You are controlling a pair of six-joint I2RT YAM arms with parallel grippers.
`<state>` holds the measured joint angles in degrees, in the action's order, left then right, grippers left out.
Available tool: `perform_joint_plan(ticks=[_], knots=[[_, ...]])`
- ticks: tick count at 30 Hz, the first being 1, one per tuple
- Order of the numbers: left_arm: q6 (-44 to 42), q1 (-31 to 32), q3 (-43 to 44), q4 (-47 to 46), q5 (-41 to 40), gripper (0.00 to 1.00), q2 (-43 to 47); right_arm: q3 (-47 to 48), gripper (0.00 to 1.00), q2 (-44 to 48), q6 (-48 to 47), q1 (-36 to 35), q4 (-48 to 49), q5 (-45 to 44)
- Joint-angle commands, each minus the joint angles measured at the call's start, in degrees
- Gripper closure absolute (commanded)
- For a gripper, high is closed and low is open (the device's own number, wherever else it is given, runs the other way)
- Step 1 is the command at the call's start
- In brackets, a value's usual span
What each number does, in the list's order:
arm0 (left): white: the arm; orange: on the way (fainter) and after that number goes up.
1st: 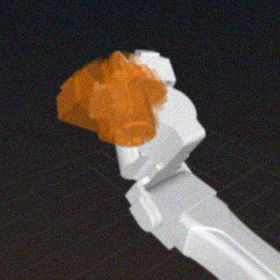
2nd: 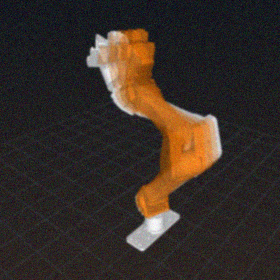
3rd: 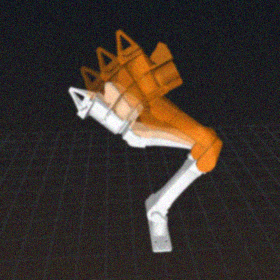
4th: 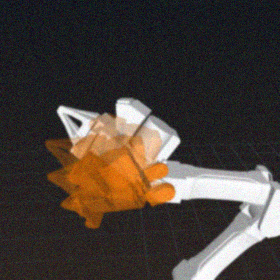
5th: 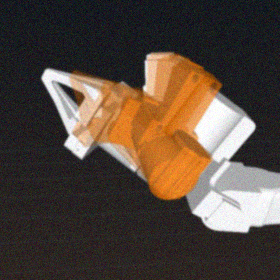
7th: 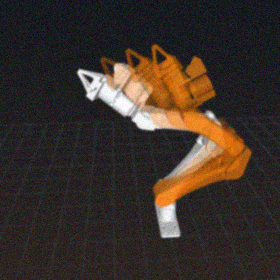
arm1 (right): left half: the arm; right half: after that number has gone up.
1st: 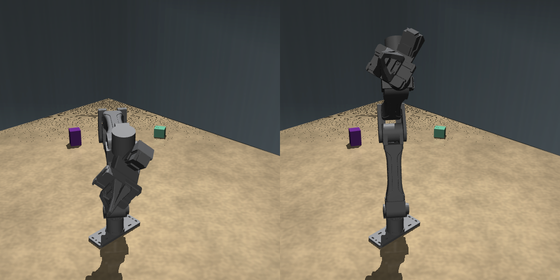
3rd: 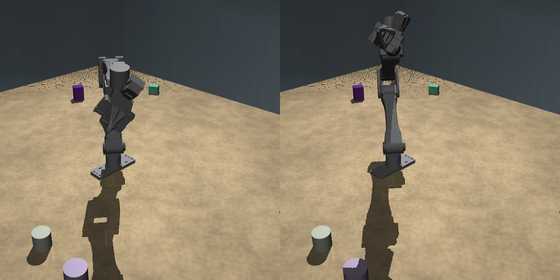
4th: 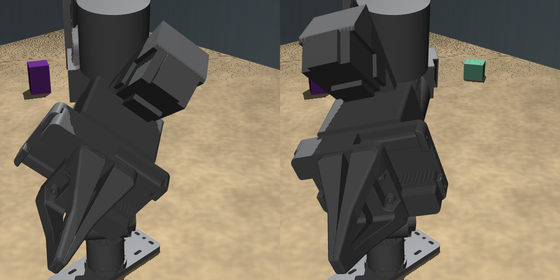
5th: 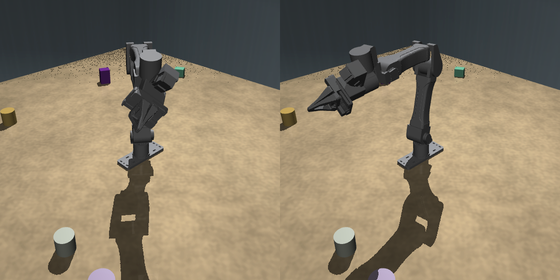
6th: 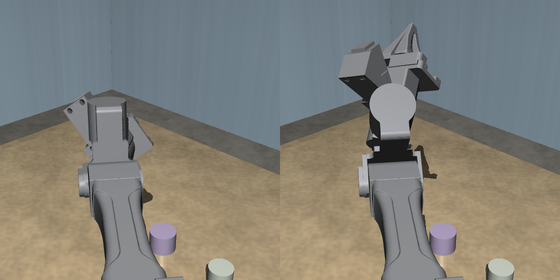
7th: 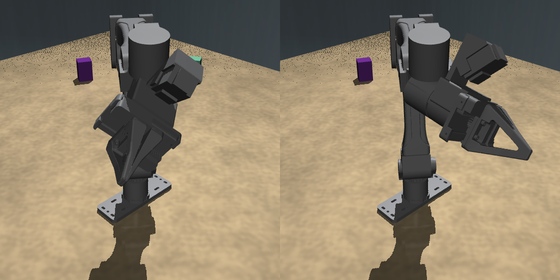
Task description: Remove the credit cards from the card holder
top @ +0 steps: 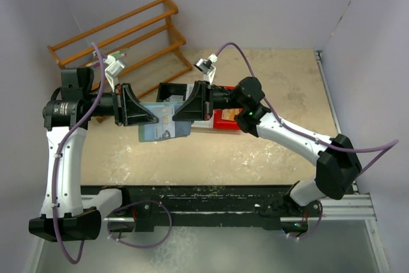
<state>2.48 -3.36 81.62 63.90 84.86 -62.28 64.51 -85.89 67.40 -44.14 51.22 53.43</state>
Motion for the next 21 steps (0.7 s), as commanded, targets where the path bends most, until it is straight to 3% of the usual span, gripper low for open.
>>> perform_joint_plan(ticks=[1, 5, 7, 9, 11, 17, 21], knots=[[0.9, -0.1, 1.6, -1.3, 4.1, 0.90, 1.3, 0.1, 1.00, 1.9, -1.2, 0.8, 0.6, -0.2], [0.4, -0.1, 2.3, -1.5, -1.9, 1.00, 1.3, 0.9, 0.99, 1.4, -2.0, 0.8, 0.7, -1.1], [0.2, -0.1, 2.3, -1.5, -3.4, 1.00, 1.2, 1.8, 0.74, 0.8, -2.5, 0.5, 0.6, -1.4], [0.3, -0.1, 2.3, -1.6, -3.5, 1.00, 1.0, 1.8, 0.63, 0.1, -2.2, -0.1, 1.1, -2.0], [0.3, -0.1, 2.6, -1.6, -3.9, 1.00, 0.9, 1.9, 0.61, -0.5, -2.0, -0.8, 1.8, -2.5], [-0.1, -0.1, 2.2, -1.7, -4.3, 1.00, 0.9, 2.2, 0.64, -3.5, 0.8, -2.6, 5.7, -3.3], [-1.3, -0.1, 1.8, -1.0, -5.3, 1.00, 1.2, 1.7, 0.85, -4.3, 2.6, -2.8, 7.4, -2.1]])
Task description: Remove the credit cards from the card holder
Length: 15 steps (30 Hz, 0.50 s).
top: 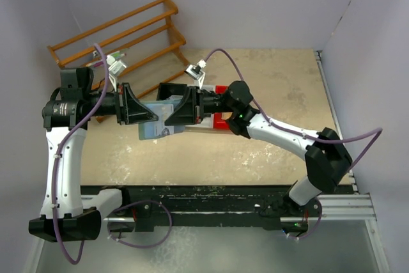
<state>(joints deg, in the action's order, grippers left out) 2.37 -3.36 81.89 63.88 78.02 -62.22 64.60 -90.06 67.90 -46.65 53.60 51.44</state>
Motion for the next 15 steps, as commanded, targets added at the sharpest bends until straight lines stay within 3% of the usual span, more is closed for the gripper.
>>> perform_joint_plan(ticks=[1, 4, 8, 10, 15], knots=[[-2.1, -0.1, 1.7, -0.3, 1.0, 1.00, 1.0, 1.1, 0.92, 0.0, 3.5, 0.0, 7.1, 0.4], [-4.9, -0.1, 3.3, 2.1, -3.7, 1.00, 0.4, -0.2, 1.00, 1.9, 2.9, 2.2, 5.8, 1.7], [-7.0, -0.1, 6.4, 2.7, -22.1, 1.00, -0.8, -3.8, 1.00, 6.4, -2.3, 7.1, -2.2, 2.1], [-8.2, -0.1, 7.2, 2.6, -28.4, 1.00, -1.1, -4.8, 1.00, 8.3, -6.7, 9.3, -9.3, 1.5], [-8.8, -0.1, 8.9, 1.4, -32.1, 1.00, -0.4, -1.4, 1.00, 9.6, -22.4, 11.8, -33.1, -5.7]])
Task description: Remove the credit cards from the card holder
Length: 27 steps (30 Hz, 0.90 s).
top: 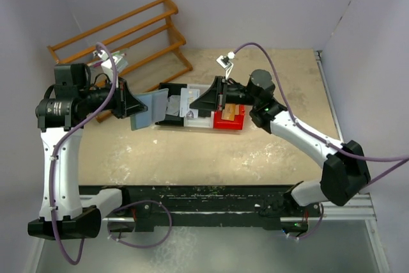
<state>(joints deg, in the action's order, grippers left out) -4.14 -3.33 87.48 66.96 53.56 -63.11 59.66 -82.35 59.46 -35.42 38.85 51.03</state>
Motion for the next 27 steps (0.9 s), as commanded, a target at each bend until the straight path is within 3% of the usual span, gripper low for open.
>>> perform_joint_plan(ticks=[1, 5, 11, 17, 21, 27], knots=[[-2.5, -0.1, 4.0, -1.7, -9.2, 1.00, 0.5, 4.7, 1.00, 1.2, -15.6, 0.7, -21.2, -7.3], [-4.7, -0.1, 6.7, -1.0, -16.8, 1.00, 0.4, 13.2, 1.00, -5.9, -23.2, 0.6, -32.4, -17.6], [-6.5, -0.1, 8.8, 0.7, -20.6, 1.00, 2.2, 25.9, 1.00, -21.7, -25.0, -1.3, -36.6, -25.6], [-7.5, -0.1, 11.0, 4.7, -18.4, 1.00, 2.0, 38.5, 1.00, -36.4, -23.7, -3.3, -41.0, -33.6], [-6.9, -0.1, 11.8, 6.1, -13.7, 1.00, 1.4, 39.4, 1.00, -40.4, -20.8, -4.0, -37.4, -35.4], [-5.7, -0.1, 12.5, 5.8, -14.5, 1.00, 1.0, 42.3, 1.00, -43.1, -19.3, -4.8, -37.7, -36.5]])
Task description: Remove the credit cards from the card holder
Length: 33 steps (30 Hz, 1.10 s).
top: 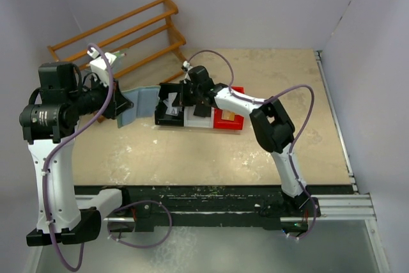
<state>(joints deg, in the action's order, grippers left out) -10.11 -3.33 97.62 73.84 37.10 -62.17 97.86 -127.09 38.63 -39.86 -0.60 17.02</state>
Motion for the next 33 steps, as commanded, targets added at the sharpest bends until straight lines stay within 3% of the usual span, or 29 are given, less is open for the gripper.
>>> perform_joint_plan(ticks=[1, 5, 10, 13, 18, 22, 25, 28, 33], knots=[[0.8, -0.1, 2.3, -1.3, 2.4, 1.00, 0.1, 4.7, 1.00, 1.0, 2.0, -0.4, 2.0, -2.8], [2.4, -0.1, 4.2, -1.0, 2.9, 1.00, -0.4, 6.9, 0.98, -1.1, 4.0, -0.8, 1.5, -4.6], [1.5, -0.1, 8.8, 1.6, 2.7, 1.00, -1.5, 9.1, 0.74, -1.3, 3.7, -1.5, 0.1, -6.4], [3.0, -0.1, 10.5, 2.5, 2.5, 1.00, -2.2, 9.4, 0.67, 0.2, 2.6, -1.8, 0.2, -6.3], [3.2, -0.1, 12.2, 3.2, 3.0, 1.00, -3.5, 10.2, 0.66, 3.2, 1.4, -2.0, -3.2, -8.4], [2.5, -0.1, 11.9, 4.2, 3.7, 1.00, -3.5, 6.4, 0.63, 11.1, -1.4, -2.0, -2.2, -9.3], [2.0, -0.1, 11.6, 4.3, 5.0, 1.00, -3.2, 0.6, 0.52, 18.5, -2.5, -2.0, 1.1, -3.5], [1.5, -0.1, 10.8, 5.1, 8.7, 1.00, -3.5, -7.1, 0.39, 25.6, -2.0, -1.9, 6.8, 9.6], [1.8, -0.1, 5.5, 2.0, 17.4, 1.00, -1.3, -16.4, 0.30, 34.2, -6.5, -1.9, 6.7, 24.5]])
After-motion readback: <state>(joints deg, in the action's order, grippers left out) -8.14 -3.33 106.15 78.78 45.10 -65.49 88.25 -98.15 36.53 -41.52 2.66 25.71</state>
